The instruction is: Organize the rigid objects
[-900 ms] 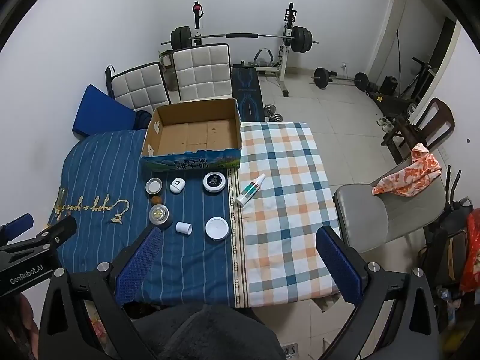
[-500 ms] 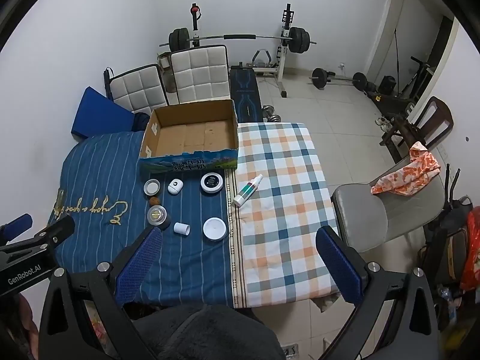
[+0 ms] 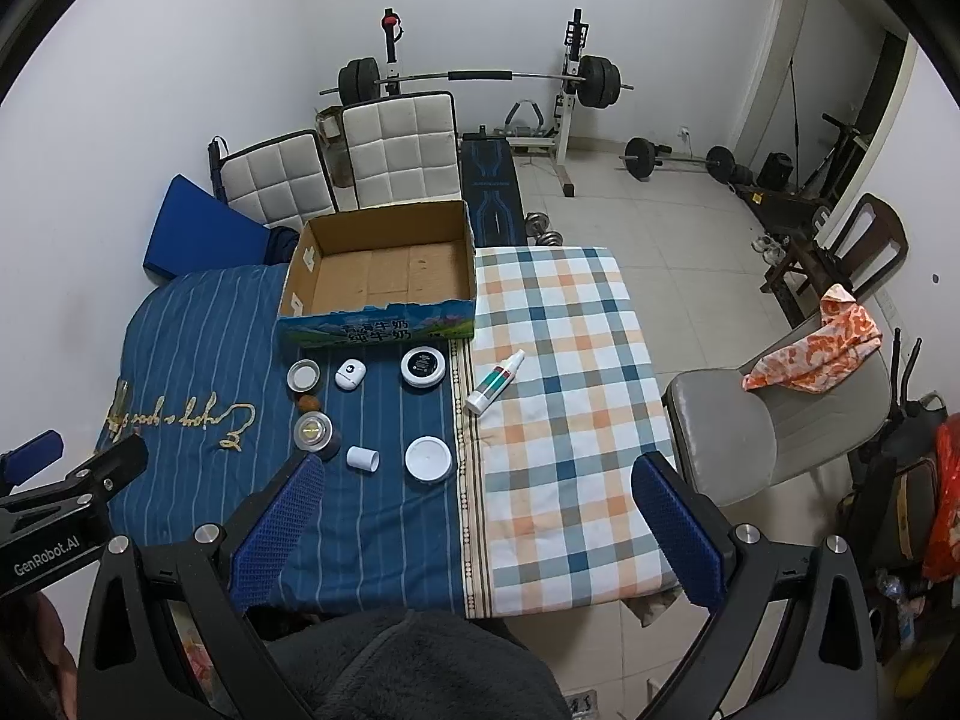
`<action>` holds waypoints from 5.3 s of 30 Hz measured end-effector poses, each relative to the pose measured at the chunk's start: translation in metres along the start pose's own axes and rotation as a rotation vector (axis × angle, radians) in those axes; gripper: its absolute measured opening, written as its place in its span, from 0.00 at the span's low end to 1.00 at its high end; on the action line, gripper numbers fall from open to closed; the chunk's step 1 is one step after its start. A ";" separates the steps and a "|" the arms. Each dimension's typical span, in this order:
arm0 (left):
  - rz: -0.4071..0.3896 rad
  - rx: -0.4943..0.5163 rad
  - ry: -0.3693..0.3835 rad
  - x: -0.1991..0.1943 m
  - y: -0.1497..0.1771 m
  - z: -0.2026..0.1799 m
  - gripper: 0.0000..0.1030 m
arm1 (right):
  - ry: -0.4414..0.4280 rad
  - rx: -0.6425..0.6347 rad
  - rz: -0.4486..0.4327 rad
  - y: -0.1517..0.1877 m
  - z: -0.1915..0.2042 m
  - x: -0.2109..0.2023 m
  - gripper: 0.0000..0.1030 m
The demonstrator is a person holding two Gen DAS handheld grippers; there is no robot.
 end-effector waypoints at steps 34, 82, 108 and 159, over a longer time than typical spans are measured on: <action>-0.014 -0.006 0.021 -0.006 0.003 0.004 1.00 | 0.019 -0.007 -0.014 -0.008 0.007 -0.005 1.00; 0.398 -0.088 -0.021 0.285 -0.026 0.057 1.00 | -0.085 0.016 0.544 0.020 0.041 0.353 1.00; 0.694 0.060 -0.023 0.488 0.002 0.022 0.67 | -0.028 0.167 0.799 0.088 0.065 0.544 0.82; 0.357 0.017 0.236 0.334 -0.252 -0.055 0.67 | -0.281 0.003 0.435 -0.181 0.102 0.414 0.68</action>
Point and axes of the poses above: each gripper's, at about its wrist camera, not at the fingertips, and x roughly the way its jaws point, z to its left, y to its underside, the point moved 10 cm from there along x, roughly the way its jaws point, and after that the axes turned 9 degrees about z, right-handed, at the moved point
